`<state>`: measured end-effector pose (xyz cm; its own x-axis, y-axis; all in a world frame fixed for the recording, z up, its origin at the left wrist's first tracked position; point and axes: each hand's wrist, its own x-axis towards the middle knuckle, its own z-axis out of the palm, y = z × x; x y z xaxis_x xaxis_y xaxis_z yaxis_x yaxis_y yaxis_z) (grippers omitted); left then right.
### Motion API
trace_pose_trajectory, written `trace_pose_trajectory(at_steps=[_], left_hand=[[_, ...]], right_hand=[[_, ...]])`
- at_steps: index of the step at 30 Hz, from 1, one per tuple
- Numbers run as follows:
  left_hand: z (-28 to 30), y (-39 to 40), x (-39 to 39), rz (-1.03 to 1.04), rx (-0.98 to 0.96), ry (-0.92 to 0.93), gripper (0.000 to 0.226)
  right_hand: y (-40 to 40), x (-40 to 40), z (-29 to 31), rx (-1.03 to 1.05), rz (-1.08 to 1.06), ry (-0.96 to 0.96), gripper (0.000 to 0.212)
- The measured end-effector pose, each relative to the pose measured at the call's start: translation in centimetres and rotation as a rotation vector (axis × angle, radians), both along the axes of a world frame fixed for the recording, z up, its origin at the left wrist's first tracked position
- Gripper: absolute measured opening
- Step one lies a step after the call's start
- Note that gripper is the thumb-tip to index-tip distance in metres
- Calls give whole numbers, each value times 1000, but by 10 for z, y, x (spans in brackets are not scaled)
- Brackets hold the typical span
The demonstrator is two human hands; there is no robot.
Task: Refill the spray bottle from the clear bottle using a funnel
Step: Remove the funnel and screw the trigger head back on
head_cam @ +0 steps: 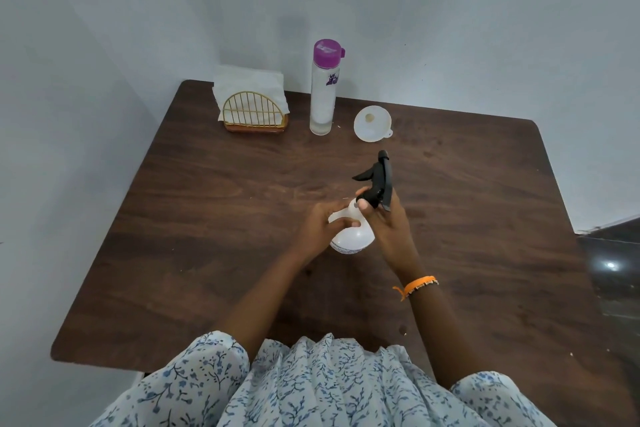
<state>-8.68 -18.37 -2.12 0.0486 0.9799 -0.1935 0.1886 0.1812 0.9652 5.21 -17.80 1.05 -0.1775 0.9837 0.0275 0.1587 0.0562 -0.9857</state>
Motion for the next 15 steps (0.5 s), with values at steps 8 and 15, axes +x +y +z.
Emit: trace_pose_trajectory(at_steps=[8,15], left_hand=[[3,-1,-1,-27,18,69,16],[4,-2,-1,-22,44,21,14]], right_hand=[[7,-4,-10,230,98,-339,25],[18,9,-4,207,253,-315,32]])
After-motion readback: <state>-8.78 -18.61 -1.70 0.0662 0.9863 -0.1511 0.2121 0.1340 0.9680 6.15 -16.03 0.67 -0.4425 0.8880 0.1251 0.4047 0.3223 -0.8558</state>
